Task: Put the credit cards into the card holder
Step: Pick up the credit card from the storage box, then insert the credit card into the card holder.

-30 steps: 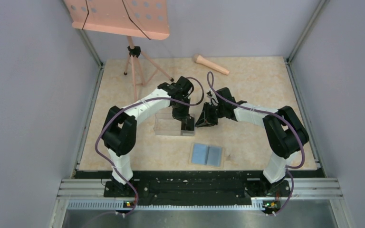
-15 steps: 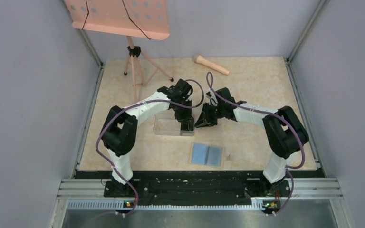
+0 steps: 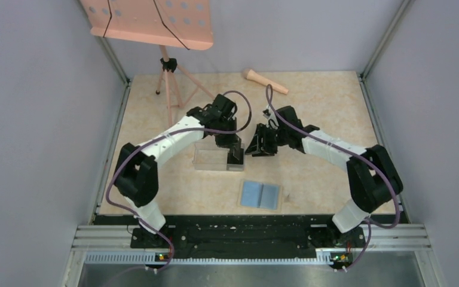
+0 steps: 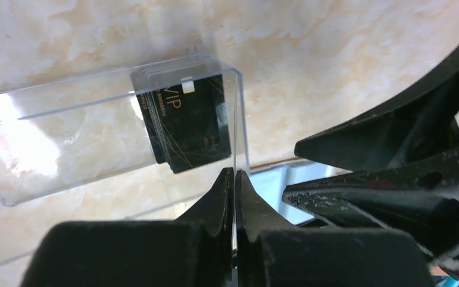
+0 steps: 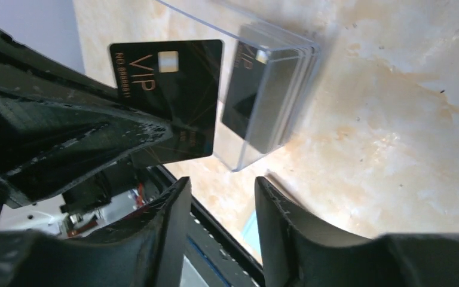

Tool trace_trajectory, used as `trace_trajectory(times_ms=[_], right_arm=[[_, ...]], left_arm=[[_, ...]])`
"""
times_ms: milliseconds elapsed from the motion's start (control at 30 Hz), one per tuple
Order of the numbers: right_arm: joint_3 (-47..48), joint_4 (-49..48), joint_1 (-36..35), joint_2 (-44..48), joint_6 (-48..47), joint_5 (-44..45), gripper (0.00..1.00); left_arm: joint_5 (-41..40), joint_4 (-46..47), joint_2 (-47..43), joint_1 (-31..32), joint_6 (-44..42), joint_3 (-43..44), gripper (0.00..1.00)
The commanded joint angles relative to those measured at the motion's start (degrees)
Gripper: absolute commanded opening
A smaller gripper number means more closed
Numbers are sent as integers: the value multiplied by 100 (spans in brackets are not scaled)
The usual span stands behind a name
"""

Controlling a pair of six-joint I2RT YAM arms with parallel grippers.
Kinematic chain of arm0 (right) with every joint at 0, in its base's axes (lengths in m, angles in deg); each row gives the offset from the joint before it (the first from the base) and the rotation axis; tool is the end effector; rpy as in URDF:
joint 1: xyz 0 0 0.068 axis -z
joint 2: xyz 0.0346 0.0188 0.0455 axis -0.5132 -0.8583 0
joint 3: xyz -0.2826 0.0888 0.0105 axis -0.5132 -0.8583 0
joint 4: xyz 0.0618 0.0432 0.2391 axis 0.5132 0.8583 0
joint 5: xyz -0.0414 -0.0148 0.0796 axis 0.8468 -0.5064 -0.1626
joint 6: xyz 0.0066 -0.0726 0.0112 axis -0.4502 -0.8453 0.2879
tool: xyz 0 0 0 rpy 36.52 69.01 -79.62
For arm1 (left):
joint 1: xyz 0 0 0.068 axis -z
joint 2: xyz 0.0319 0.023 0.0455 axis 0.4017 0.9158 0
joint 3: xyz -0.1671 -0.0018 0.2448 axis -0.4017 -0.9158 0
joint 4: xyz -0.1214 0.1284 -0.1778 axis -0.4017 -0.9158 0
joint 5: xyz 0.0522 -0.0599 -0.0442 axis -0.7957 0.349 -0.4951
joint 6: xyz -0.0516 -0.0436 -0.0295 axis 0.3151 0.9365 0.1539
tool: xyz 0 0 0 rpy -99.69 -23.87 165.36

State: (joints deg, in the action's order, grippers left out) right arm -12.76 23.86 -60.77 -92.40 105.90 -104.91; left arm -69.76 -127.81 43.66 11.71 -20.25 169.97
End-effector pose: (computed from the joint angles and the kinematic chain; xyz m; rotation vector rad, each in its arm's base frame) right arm 0.2865 0.2022 0.2142 -0.0855 2.6134 1.1693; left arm 0.3053 -0.2301 0.2512 0.0950 2.7733 -0.5966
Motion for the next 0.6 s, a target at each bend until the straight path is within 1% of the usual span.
trace_trajectory(times_ms=[0,33,67,100,133,200,267,333,433,500,567], right_arm=[[159,228,2,1013,-240,236,50],[13,230,21,1229,-234,224,55],[-110,227,50,1530,-213,203,62],[-265,202,76,1689,-191,156,65],[-421,161,103,2009,-158,94,71],[-768,49,202,2505,-64,-127,78],[-1113,-113,302,2985,51,-387,82],[-1419,-316,346,3400,225,-688,83],[-1919,-964,352,3860,794,-1246,82],[-2282,-1672,352,4069,1307,-1556,78],[-2585,-2358,350,4187,1754,-1801,73]], left_arm=[[-268,280,-1244,-21,53,-121,0],[-152,414,-1452,-23,54,-252,0],[0,557,-1687,-24,65,-420,0],[180,743,-1922,-24,100,-618,0],[382,955,-2123,-24,141,-909,0],[930,1443,-2524,-17,303,-1398,0],[1532,2178,-2907,-20,665,-1957,0],[2383,3142,-3205,-17,1162,-2574,0],[3182,4651,-3490,0,2038,-3419,0],[3403,5324,-3642,35,2392,-3788,0],[3424,5538,-3803,88,2493,-3978,0]])
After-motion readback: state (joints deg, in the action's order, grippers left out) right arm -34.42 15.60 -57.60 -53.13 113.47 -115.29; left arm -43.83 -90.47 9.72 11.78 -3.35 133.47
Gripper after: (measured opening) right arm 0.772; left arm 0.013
